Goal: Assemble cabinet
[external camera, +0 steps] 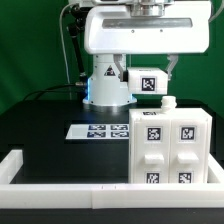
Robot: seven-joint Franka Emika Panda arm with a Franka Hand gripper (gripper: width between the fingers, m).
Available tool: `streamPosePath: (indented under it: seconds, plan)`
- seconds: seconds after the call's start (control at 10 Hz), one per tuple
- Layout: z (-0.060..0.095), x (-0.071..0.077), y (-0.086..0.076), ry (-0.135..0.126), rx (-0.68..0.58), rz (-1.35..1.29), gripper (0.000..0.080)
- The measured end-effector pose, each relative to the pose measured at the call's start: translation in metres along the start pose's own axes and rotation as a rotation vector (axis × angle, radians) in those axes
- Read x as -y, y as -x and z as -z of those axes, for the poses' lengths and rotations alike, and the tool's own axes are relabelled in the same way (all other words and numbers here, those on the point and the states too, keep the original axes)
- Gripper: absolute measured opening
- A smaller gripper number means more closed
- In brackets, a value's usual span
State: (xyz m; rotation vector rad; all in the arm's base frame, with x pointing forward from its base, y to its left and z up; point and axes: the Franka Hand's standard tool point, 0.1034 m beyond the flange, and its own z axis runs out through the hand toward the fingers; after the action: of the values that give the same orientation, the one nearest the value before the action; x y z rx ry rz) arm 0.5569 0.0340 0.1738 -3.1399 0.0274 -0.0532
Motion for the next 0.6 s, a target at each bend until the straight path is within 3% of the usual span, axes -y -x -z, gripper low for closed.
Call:
streamPosePath:
  seconds: [0.2,0.6]
  plan:
    - [0.000,0.004,-0.002,-0.010,0.000,0.020,0.0560]
    - [-0.003,0.018,-0.031,-0.029,-0.022,0.024,0.0560]
